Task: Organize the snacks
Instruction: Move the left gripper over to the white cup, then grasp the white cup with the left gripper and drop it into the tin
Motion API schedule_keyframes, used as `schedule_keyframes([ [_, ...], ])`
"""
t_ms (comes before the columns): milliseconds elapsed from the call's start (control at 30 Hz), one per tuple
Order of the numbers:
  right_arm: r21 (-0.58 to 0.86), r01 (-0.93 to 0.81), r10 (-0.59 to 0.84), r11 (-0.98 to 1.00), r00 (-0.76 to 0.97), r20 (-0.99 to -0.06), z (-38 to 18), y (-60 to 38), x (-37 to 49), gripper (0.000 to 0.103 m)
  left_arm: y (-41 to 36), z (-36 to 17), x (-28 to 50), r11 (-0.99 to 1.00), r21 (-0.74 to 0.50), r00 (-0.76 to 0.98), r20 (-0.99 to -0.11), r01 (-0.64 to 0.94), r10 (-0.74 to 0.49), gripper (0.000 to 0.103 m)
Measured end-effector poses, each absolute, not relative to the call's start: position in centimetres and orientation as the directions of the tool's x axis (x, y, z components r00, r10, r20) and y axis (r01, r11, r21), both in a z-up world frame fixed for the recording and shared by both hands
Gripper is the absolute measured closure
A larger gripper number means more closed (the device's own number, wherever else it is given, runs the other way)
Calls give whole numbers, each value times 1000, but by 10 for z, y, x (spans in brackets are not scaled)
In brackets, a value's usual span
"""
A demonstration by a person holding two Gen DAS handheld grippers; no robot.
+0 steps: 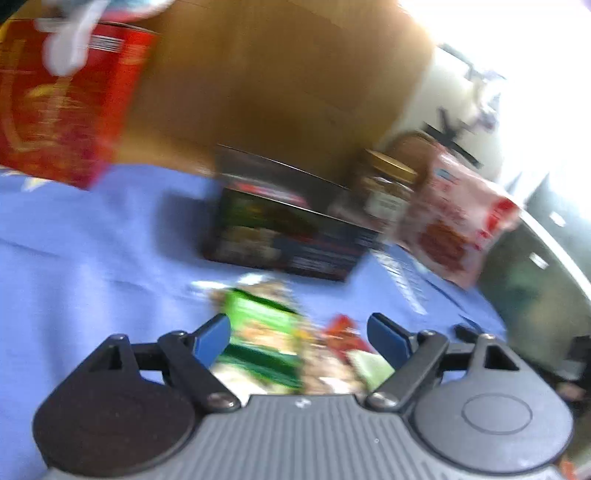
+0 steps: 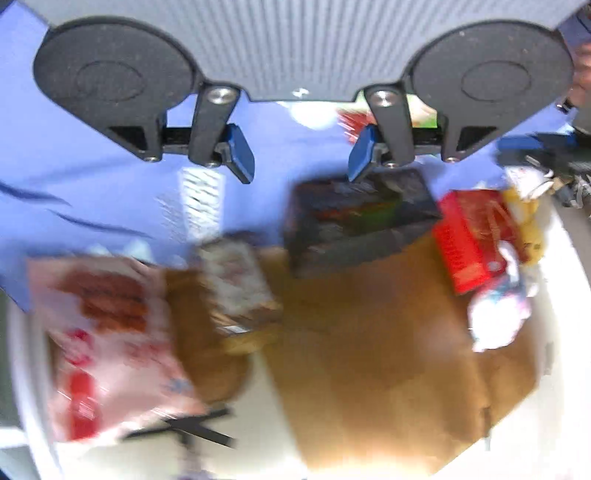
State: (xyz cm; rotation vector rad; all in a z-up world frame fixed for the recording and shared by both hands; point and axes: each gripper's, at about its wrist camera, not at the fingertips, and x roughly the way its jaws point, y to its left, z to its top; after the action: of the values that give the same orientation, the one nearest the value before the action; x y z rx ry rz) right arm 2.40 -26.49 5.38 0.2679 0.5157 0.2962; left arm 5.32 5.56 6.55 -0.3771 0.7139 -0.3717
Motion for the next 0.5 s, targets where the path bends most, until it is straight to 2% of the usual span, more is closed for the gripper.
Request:
schedule_keyframes([
  [133,310,-184,325,933,802,-501,31,-273,15,43,-2,68,68,848,-431,627,-577,310,-523,19],
  [233,254,-235,337,938,789,-514,25,-262,6,43,-51,66,68,855,-325,611,-600,403,-516,19],
  [300,187,-277,334,942,787,-518,25,-252,4,43,-83,65,67,851,-231,609,-612,472,-505,23],
  [333,161,-297,337,941,788,-516,27,-250,2,44,-95,63,66,847,-195,606,-621,495,-498,30],
  [367,139,-320,345,937,785,-514,27,-248,3,44,-106,60,67,841,-167,600,-631,514,-492,42],
  [400,122,-345,357,931,780,-514,27,-244,4,44,-115,57,68,837,-141,595,-641,529,-484,46],
  [500,68,-385,363,920,775,-517,26,-235,6,51,-131,49,70,839,-61,606,-663,541,-439,48],
])
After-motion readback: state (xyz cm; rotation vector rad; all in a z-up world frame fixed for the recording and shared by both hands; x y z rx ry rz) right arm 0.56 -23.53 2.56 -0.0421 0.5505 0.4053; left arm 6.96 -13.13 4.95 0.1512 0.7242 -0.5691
